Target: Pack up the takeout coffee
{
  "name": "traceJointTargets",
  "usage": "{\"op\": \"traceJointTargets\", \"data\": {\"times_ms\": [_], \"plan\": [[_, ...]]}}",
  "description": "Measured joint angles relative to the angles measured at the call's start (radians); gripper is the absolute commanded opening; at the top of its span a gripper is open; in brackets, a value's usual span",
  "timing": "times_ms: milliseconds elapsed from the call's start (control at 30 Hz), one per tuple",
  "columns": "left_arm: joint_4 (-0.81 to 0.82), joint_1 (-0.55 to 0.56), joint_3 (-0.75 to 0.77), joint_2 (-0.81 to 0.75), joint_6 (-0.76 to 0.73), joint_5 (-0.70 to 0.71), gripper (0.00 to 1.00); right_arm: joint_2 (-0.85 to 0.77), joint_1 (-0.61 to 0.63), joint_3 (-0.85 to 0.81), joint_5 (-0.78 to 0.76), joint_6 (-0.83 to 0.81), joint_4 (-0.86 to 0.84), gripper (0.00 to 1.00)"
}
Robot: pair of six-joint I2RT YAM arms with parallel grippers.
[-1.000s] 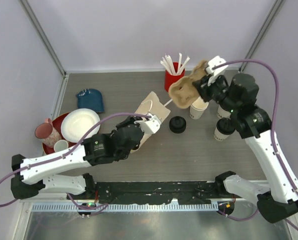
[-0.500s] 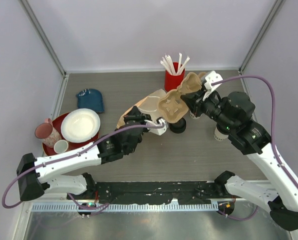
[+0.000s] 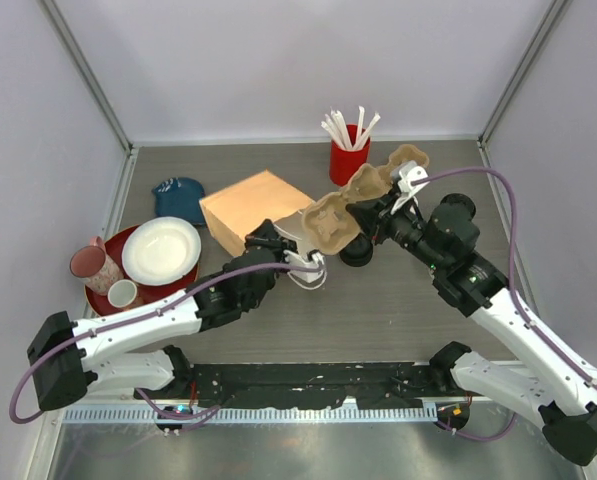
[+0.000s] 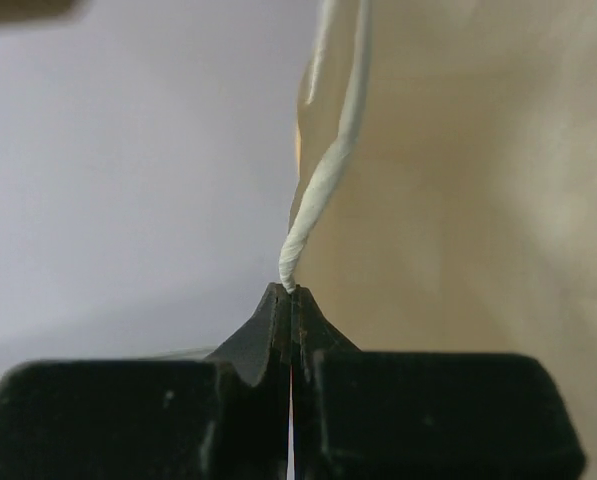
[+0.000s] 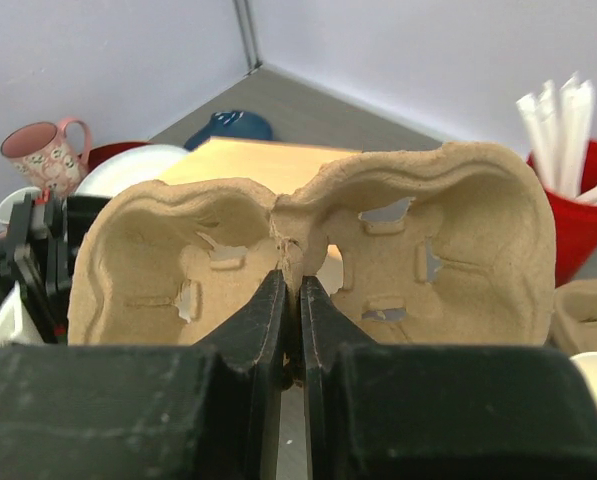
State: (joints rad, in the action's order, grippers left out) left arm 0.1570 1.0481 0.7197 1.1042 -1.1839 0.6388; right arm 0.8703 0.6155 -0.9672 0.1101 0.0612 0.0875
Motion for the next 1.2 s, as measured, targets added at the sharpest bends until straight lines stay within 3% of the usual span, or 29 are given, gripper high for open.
{"op": "traceJointTargets", "data": {"times_ms": [200, 400, 733, 1000, 1200], "plan": [[-0.248, 0.000, 0.147, 0.047, 0.348, 0.042, 0.00, 0.000, -0.001, 0.215, 0.046, 0.060, -0.210, 0.01], [-0.391, 0.000, 0.166, 0.034, 0.576, 0.053, 0.00, -0.039, 0.001, 0.349, 0.080, 0.097, -0.354, 0.01], [-0.511, 0.000, 0.173, -0.003, 0.789, 0.040, 0.00, 0.039, 0.020, 0.488, 0.149, 0.098, -0.597, 0.01], [-0.529, -0.002, 0.177, -0.093, 0.816, 0.017, 0.00, -0.034, 0.006, 0.524, 0.212, 0.024, -0.596, 0.01], [-0.536, -0.003, 0.198, -0.060, 0.828, 0.013, 0.00, -0.003, 0.026, 0.535, 0.231, 0.035, -0.623, 0.01]]}}
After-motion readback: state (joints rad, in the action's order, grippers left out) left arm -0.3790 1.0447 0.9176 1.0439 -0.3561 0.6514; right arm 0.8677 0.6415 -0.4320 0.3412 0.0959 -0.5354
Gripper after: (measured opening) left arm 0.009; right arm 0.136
